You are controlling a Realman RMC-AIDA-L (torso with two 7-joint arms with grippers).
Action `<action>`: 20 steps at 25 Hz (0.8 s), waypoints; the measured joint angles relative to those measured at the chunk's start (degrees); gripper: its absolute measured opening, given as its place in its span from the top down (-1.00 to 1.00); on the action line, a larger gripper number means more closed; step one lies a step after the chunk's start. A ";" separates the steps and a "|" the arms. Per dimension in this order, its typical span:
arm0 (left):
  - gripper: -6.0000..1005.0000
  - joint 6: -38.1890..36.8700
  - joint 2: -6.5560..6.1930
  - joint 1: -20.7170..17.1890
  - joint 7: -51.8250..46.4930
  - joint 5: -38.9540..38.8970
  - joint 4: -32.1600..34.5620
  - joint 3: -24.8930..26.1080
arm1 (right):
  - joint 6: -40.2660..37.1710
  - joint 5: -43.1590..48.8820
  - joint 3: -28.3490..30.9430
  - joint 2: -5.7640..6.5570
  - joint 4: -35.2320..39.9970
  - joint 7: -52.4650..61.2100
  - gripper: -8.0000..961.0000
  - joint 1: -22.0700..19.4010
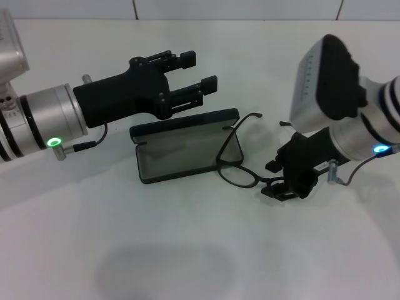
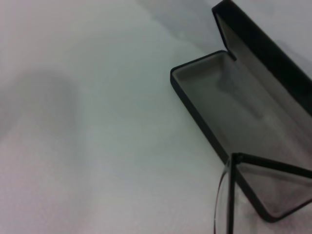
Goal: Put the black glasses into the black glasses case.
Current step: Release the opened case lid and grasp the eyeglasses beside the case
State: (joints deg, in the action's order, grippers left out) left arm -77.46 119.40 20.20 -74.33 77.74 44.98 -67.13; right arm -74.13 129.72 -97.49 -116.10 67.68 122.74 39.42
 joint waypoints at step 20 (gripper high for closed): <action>-0.36 -2.01 0.21 -0.60 1.11 -0.26 -0.77 0.07 | 5.53 -0.30 -4.22 0.41 1.66 -1.86 0.65 -3.22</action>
State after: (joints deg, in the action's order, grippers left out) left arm -79.47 119.61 19.60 -73.21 77.48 44.22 -67.06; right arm -68.59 129.42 -101.71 -115.70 69.34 120.88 36.20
